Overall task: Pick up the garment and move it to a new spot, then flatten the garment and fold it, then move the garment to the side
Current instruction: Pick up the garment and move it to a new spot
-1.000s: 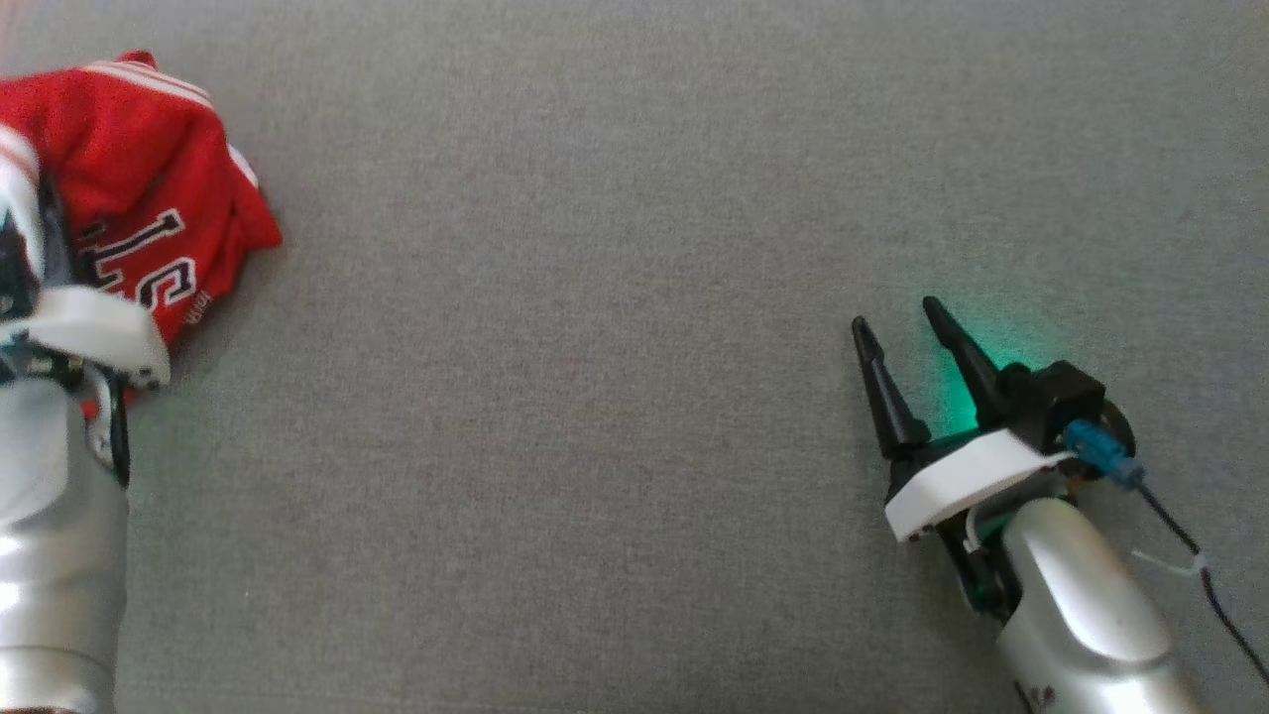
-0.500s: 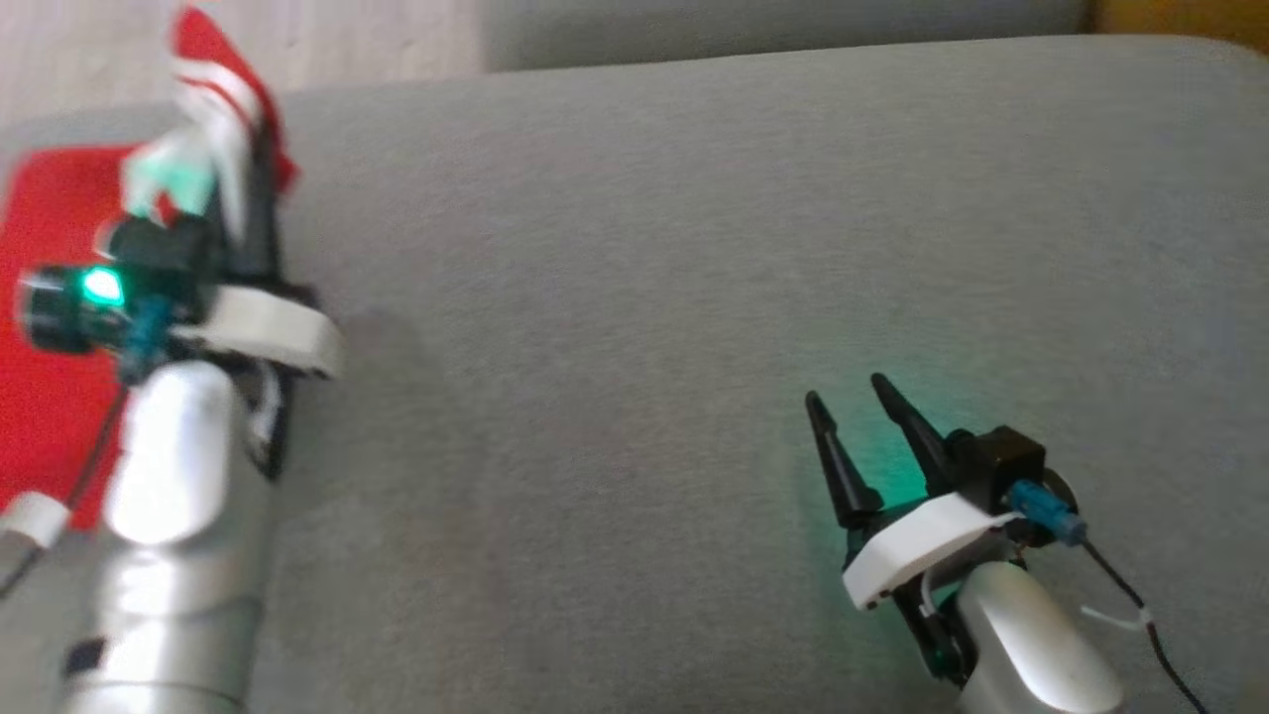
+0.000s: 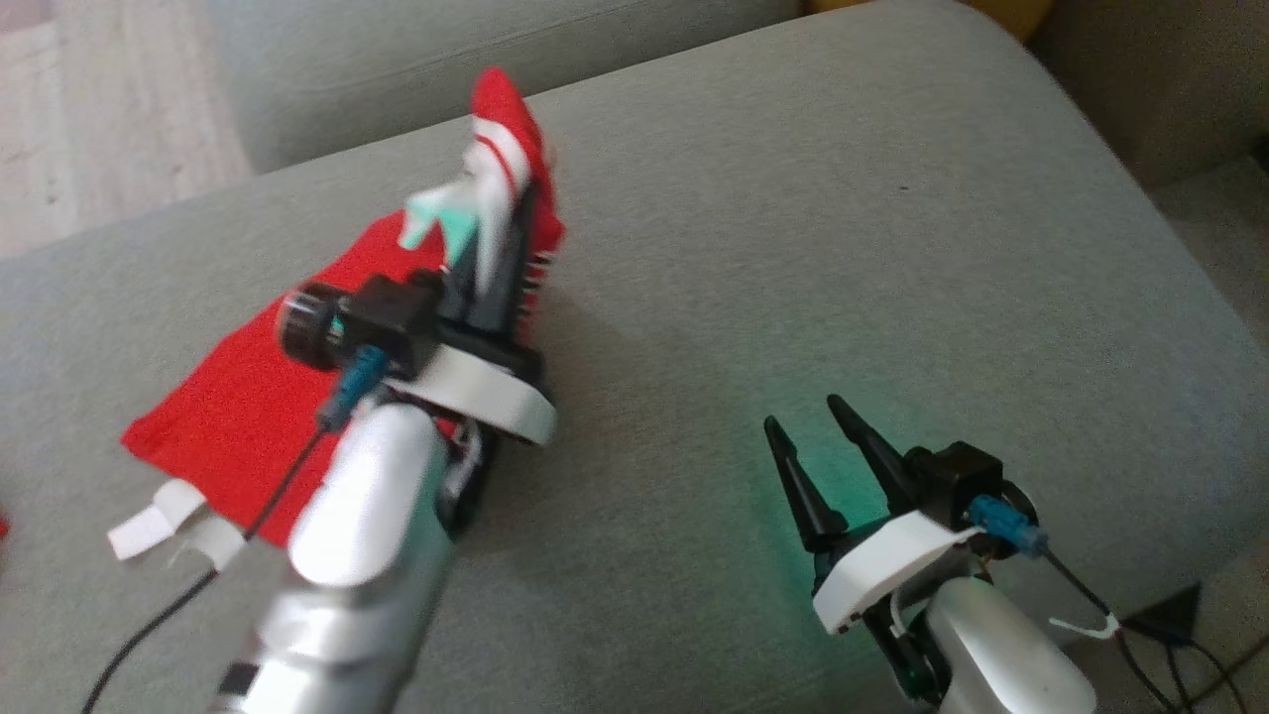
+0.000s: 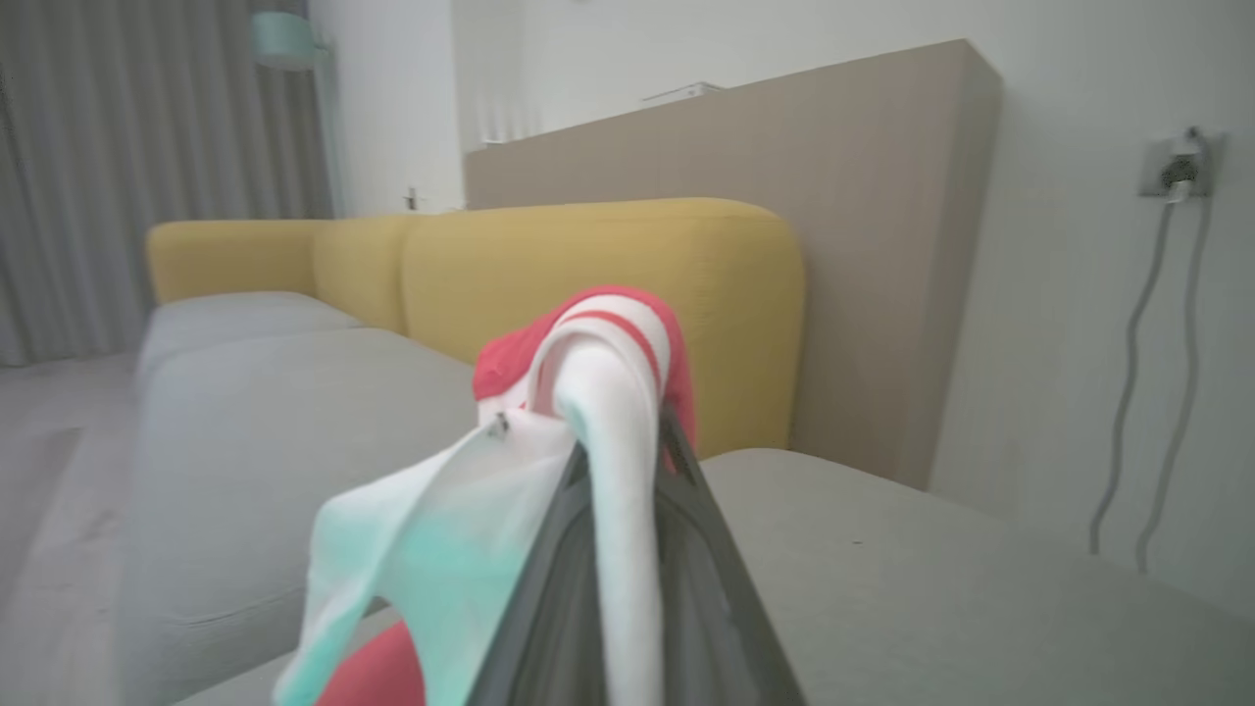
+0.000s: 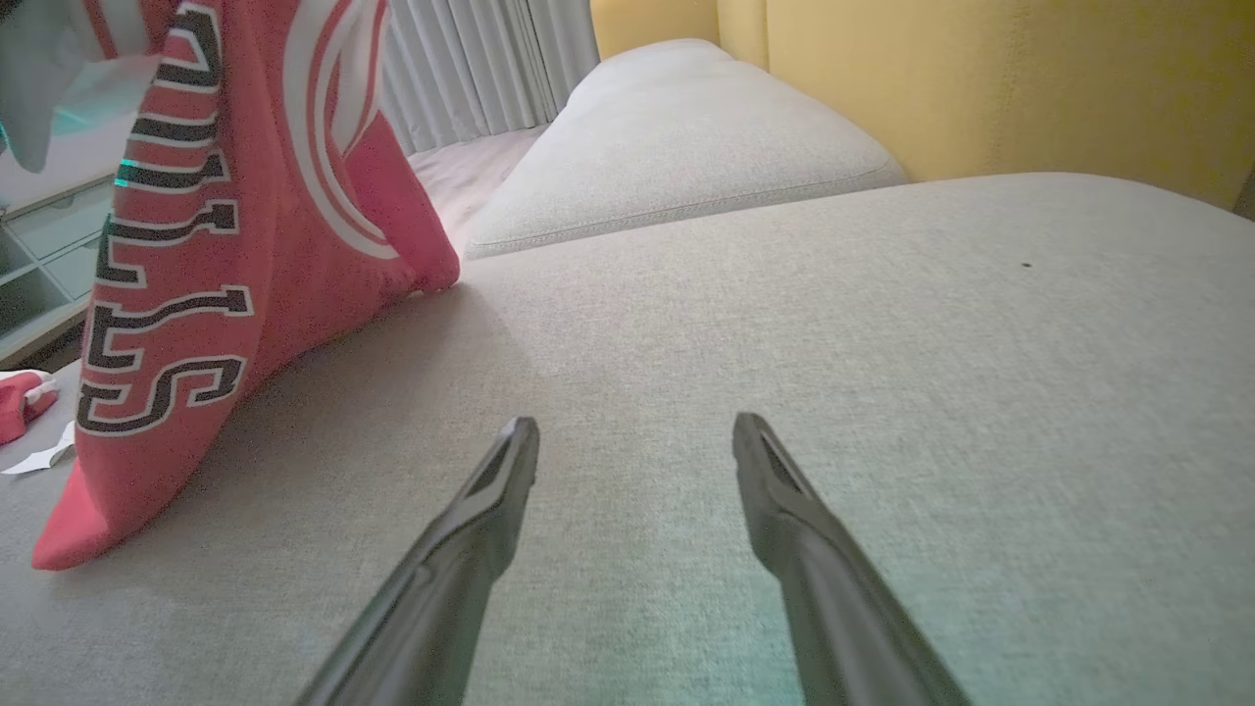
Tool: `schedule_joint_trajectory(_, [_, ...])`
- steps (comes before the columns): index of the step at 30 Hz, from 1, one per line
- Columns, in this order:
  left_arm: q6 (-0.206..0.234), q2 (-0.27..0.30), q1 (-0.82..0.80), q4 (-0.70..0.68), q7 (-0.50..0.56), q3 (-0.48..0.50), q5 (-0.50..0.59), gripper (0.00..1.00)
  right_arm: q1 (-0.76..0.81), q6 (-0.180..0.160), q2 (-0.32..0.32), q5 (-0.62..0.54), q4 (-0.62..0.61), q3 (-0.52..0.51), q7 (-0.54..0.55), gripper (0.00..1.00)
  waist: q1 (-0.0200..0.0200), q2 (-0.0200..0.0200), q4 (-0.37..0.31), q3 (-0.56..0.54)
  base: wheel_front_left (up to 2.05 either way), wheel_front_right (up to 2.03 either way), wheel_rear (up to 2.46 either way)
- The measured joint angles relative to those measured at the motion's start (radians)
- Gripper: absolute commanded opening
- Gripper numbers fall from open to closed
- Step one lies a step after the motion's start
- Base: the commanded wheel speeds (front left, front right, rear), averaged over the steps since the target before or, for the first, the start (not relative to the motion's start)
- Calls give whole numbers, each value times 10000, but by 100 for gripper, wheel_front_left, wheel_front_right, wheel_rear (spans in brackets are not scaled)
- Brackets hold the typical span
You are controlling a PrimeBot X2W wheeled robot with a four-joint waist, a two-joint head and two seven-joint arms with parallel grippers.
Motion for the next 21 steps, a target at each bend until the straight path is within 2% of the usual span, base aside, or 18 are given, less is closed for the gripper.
schedule_joint_trajectory(3, [65,2,278,-169,-2,-957,-1001,0,73,0,2,12,6,88,0,100,0,0,-321,-79,0,0,0])
schedule_joint_trajectory(6, [447,-10,585,-151,-2,-1509,-1413,0,206,0,2,38,48,88,0,100,-1,0,-417,-166,0,0,0])
schedule_joint_trajectory(7, [570,-6,660,-77,-2,-1563,-1430,76,206,0,2,77,50,86,0,100,-1,0,-397,-175,0,0,0])
schedule_joint_trajectory(8, [658,-6,726,12,-2,-1588,-1461,100,203,0,2,90,48,81,0,100,-1,0,-354,-178,0,0,0])
schedule_joint_trajectory(12, [976,2,1014,270,-2,-1321,-1465,100,199,0,13,84,42,-27,0,100,0,0,-64,-218,0,0,0])
schedule_joint_trajectory(16, [1081,65,1608,282,-2,-637,-1170,100,202,0,21,84,40,-297,0,100,0,0,351,-302,0,0,0])
schedule_joint_trajectory(21, [1168,428,2896,176,0,399,-846,100,211,0,29,61,44,-604,0,100,0,0,968,-423,0,0,0])
